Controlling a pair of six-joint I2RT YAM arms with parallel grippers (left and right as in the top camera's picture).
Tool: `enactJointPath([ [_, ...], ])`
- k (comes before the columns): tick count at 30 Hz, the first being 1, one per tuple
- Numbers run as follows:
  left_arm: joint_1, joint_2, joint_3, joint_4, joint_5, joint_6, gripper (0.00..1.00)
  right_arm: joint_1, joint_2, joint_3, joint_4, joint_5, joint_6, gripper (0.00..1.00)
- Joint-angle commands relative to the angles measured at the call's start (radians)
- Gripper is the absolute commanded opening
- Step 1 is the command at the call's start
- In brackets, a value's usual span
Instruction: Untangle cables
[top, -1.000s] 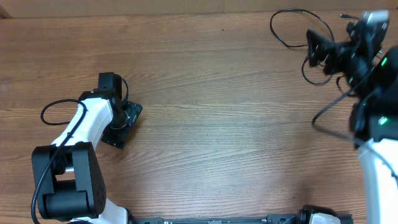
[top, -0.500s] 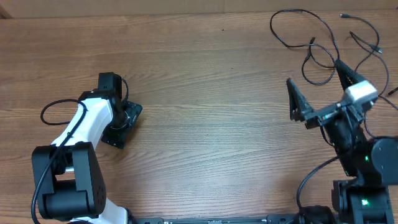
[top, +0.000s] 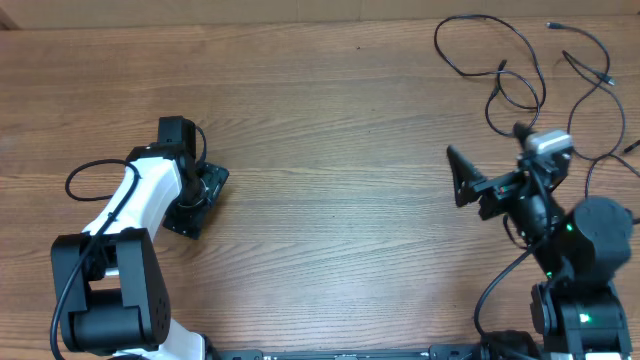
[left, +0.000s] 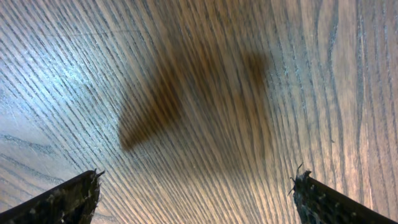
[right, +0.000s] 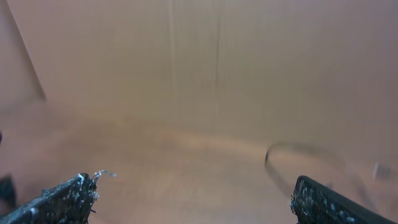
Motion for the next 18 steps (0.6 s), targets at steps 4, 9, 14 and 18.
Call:
enactJointPath([
  [4, -0.006, 0.007, 0.004, 0.001, -0.017, 0.019, 0.99, 0.006, 0.046, 0.012, -0.021, 0.010, -0.019, 1.00],
  [9, -0.006, 0.007, 0.004, 0.001, -0.017, 0.019, 1.00, 0.006, 0.069, 0.012, 0.063, -0.043, -0.019, 1.00],
  [14, -0.006, 0.007, 0.004, 0.001, -0.017, 0.019, 0.99, 0.006, 0.069, 0.012, 0.060, -0.042, -0.020, 1.00],
  [18, -0.006, 0.007, 0.004, 0.001, -0.017, 0.019, 1.00, -0.012, 0.066, 0.012, 0.054, -0.031, -0.020, 1.00],
])
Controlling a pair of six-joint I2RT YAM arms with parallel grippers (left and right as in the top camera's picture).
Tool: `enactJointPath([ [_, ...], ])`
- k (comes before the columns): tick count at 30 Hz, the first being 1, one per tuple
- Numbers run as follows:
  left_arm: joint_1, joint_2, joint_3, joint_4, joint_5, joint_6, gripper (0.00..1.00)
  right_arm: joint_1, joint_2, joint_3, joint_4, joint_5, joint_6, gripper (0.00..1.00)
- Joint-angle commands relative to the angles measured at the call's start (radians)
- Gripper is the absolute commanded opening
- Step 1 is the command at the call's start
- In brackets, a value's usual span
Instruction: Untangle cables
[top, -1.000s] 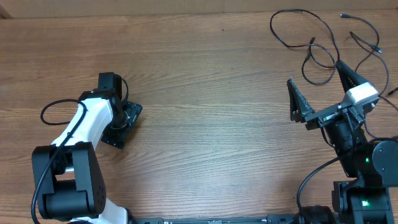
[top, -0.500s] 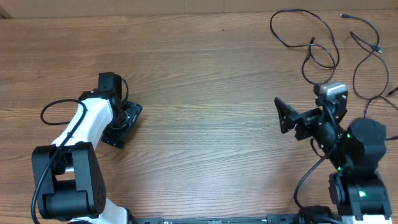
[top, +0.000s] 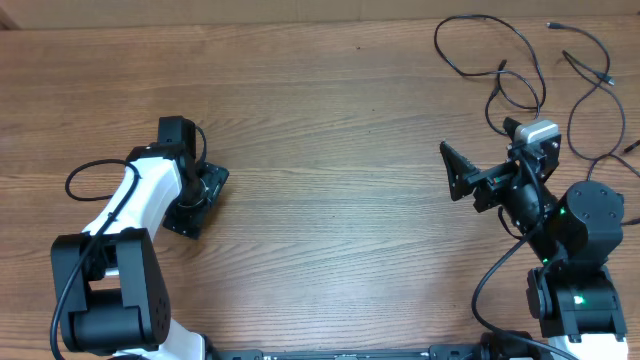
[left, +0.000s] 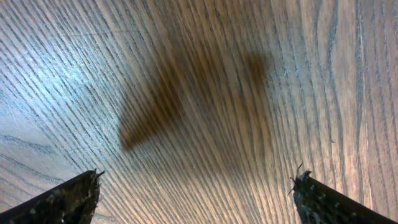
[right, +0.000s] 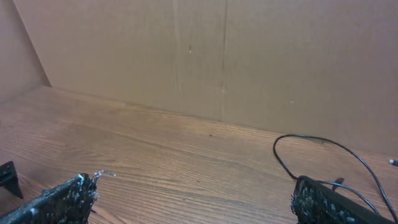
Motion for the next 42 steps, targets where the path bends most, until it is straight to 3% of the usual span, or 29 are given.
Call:
enactJointPath([
  [1, -0.006, 0.007, 0.004, 0.001, -0.016, 0.019, 1.00, -0.014, -0.006, 0.014, -0.008, 0.000, -0.004, 1.00],
  [10, -0.006, 0.007, 0.004, 0.001, -0.016, 0.019, 0.99, -0.016, -0.179, -0.121, 0.026, 0.047, -0.004, 1.00],
  [22, -0.006, 0.007, 0.004, 0.001, -0.016, 0.019, 1.00, -0.016, -0.389, -0.505, 0.309, 0.090, -0.004, 1.00],
  [42, -0.006, 0.007, 0.004, 0.001, -0.016, 0.019, 1.00, -0.078, -0.624, -0.657, 0.311, 0.126, 0.021, 1.00],
])
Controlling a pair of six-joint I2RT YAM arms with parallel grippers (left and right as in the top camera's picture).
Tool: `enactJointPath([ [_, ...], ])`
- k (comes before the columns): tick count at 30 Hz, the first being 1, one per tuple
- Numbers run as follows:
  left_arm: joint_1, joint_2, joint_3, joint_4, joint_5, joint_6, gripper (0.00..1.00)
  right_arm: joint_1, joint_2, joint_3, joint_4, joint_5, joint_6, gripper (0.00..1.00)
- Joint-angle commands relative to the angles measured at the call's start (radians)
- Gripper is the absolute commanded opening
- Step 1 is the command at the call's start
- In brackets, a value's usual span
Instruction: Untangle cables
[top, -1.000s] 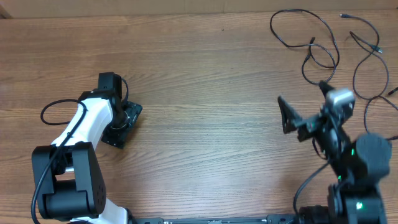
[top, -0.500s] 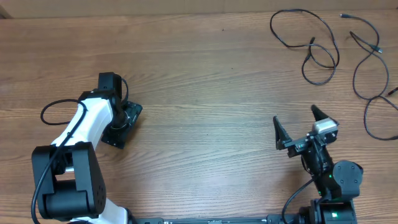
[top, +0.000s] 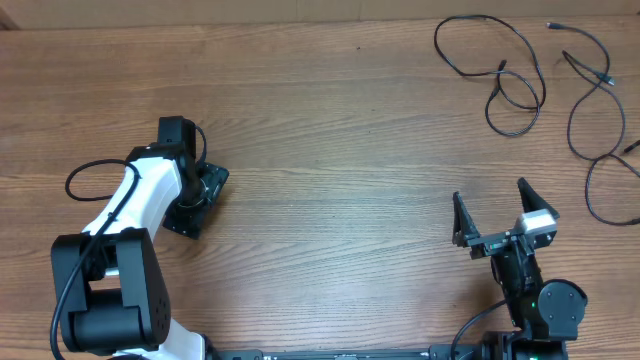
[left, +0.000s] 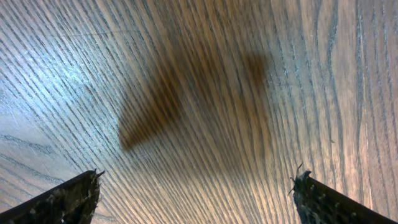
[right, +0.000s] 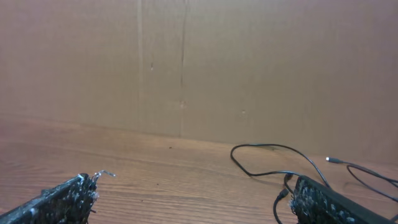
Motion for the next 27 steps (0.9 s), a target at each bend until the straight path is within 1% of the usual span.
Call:
enactJointPath([
  [1, -0.006, 0.007, 0.004, 0.001, -0.017, 0.019, 1.00, -0.010, -0.043, -0.041, 0.004, 0.005, 0.011, 1.00],
  [8, -0.006, 0.007, 0.004, 0.001, -0.016, 0.019, 1.00, -0.015, -0.102, -0.064, -0.005, -0.005, 0.010, 1.00],
  [15, -0.006, 0.007, 0.004, 0.001, -0.016, 0.019, 0.99, 0.016, -0.155, -0.102, -0.025, 0.000, 0.010, 1.00],
  [18, -0.006, 0.007, 0.004, 0.001, -0.017, 0.019, 1.00, 0.022, -0.154, -0.102, -0.021, 0.003, 0.009, 1.00],
  [21, -0.006, 0.007, 0.004, 0.001, -0.016, 0.019, 1.00, 0.022, -0.154, -0.103, -0.063, 0.009, 0.006, 1.00],
  [27, -0.006, 0.007, 0.004, 0.001, -0.016, 0.019, 1.00, 0.022, -0.154, -0.103, -0.108, 0.079, 0.011, 1.00],
])
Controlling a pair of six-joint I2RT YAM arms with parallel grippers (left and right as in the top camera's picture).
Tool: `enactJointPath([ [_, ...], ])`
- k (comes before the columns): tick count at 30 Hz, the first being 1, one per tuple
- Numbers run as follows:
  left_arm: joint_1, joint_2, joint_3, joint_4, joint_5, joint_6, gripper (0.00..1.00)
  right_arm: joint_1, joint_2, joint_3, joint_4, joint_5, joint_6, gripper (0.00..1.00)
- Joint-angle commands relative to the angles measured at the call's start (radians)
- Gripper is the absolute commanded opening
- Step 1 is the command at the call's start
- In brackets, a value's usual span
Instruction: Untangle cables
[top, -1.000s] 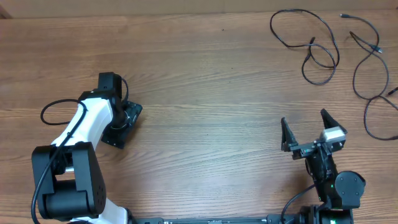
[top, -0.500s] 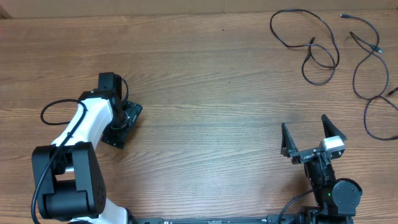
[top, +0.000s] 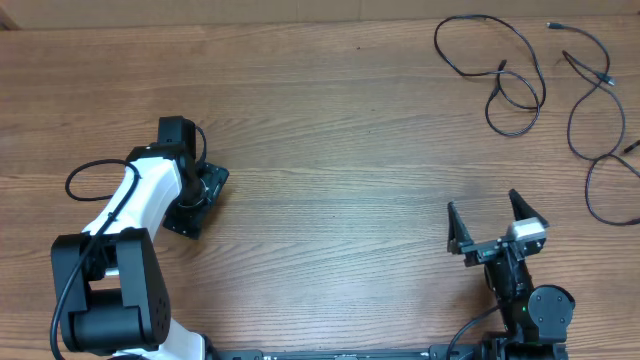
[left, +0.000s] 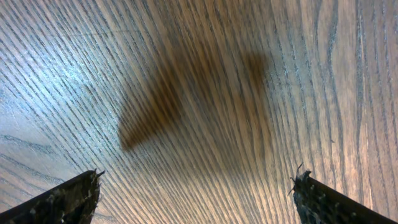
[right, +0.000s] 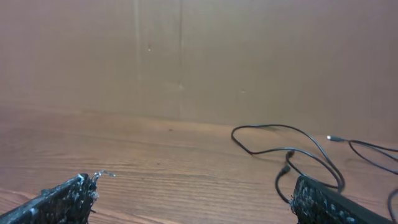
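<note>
Two thin black cables lie at the table's far right corner. One cable forms loops, also seen in the right wrist view as a looped cable. The other cable trails along the right edge, and its cable end shows at the far right of that view. They lie apart in the overhead view. My right gripper stands open near the front right, well short of them, with nothing between its fingers. My left gripper points down at bare wood on the left, open and empty.
A brown cardboard wall closes off the far side of the wooden table. The left arm's own grey lead loops beside its white body. The right arm's base sits at the front edge.
My right gripper has shifted slightly left and tipped down a little, so more table and cable shows in its view. The left arm and both cables are unmoved.
My right gripper was first raised and open at mid right, close to the cables. A moment later it stood a little nearer the looped cable. Then it was back near the front edge, where it stays, open. The left arm never moved.
</note>
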Motion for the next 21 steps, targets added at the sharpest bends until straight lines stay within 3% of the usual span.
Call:
enactJointPath([
  [1, -0.006, 0.007, 0.004, 0.001, -0.016, 0.019, 1.00, 0.008, -0.013, -0.011, -0.030, 0.065, 0.007, 1.00],
  [7, -0.006, 0.007, 0.004, 0.001, -0.016, 0.019, 1.00, 0.008, -0.013, -0.011, -0.077, 0.190, 0.142, 1.00],
  [21, -0.006, 0.007, 0.004, 0.001, -0.017, 0.019, 0.99, 0.010, -0.013, -0.012, -0.079, 0.181, 0.050, 1.00],
])
